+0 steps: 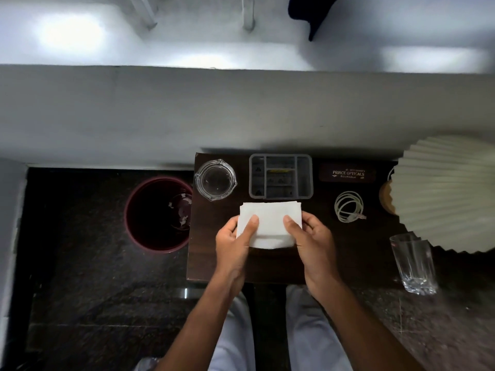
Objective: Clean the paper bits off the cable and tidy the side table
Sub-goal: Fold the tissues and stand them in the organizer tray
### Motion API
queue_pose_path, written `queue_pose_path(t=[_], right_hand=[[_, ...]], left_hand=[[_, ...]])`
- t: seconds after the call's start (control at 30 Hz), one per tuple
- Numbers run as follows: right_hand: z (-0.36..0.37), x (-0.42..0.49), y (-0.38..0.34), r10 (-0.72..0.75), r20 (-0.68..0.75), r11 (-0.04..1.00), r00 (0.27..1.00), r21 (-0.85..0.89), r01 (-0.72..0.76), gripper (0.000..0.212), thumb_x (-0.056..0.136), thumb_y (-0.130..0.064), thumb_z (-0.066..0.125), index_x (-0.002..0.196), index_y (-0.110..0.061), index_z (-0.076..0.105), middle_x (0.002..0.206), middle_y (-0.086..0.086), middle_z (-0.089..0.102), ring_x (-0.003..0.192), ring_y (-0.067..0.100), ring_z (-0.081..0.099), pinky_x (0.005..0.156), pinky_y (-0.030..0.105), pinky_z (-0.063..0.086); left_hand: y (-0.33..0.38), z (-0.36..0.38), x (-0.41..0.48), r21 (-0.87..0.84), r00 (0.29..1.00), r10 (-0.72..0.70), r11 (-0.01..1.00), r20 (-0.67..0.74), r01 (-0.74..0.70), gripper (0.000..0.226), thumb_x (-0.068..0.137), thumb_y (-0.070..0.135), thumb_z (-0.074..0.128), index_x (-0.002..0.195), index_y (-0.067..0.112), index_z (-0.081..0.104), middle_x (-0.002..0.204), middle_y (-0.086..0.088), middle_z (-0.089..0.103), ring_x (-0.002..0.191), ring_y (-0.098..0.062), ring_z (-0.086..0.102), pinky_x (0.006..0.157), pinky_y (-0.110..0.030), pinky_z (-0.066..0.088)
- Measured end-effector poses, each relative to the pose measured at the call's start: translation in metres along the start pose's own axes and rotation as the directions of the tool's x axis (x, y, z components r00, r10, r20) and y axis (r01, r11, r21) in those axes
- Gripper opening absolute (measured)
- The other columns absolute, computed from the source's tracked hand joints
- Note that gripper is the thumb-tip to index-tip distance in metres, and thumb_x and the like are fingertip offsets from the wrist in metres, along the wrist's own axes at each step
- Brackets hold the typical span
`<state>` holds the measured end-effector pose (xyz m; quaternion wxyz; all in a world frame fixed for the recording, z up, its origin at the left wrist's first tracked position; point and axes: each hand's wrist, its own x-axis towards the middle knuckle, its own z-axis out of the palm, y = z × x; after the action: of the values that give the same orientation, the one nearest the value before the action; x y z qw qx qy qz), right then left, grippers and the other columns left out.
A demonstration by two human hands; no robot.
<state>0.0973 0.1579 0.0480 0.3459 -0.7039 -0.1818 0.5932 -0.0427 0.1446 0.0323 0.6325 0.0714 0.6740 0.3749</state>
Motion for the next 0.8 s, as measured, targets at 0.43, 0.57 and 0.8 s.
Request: queue_pose_path(t=[0.43,0.57,0.8], right_hand=[[-0.042,0.025,-0.052,-0.232,-0.098,0.924,0.968,-0.333,0.188,0.018,0.091,-0.031,0.071,0.103,-0.018,0.07,0.094,-0.001,0.074,0.089,0.017,0.072,0.07,0.029,0.057],[-0.045,0.041,-0.069,-0.452,-0.189,0.8,0.872,-0.519,0.303,0.015,0.092,-0.027,0.07,0.09,-0.012,0.065,0.088,0.007,0.07,0.073,0.012,0.065,0.054,0.011,0.044],[-0.03,0.051,-0.082,-0.64,-0.077,0.593,0.765,-0.682,0.428,0.032,0.097,-0.019,0.062,0.125,-0.004,0.065,0.113,0.011,0.074,0.101,0.022,0.071,0.072,0.005,0.042]], left_hand=[[0.039,0.077,0.006,-0.052,0.996,0.082,0.995,0.028,-0.08,0.034,0.092,0.004,0.07,0.125,0.008,0.064,0.112,-0.008,0.076,0.102,-0.019,0.073,0.089,-0.032,0.059],[0.039,0.101,0.0,0.187,0.904,0.342,0.935,-0.255,-0.3,0.022,0.097,0.01,0.064,0.117,0.016,0.07,0.104,0.004,0.072,0.094,0.0,0.068,0.082,-0.011,0.053],[0.036,0.131,-0.004,0.138,0.96,0.273,0.95,0.058,-0.278,0.035,0.102,0.016,0.056,0.135,0.023,0.064,0.13,0.01,0.069,0.121,-0.001,0.062,0.108,-0.029,0.05]])
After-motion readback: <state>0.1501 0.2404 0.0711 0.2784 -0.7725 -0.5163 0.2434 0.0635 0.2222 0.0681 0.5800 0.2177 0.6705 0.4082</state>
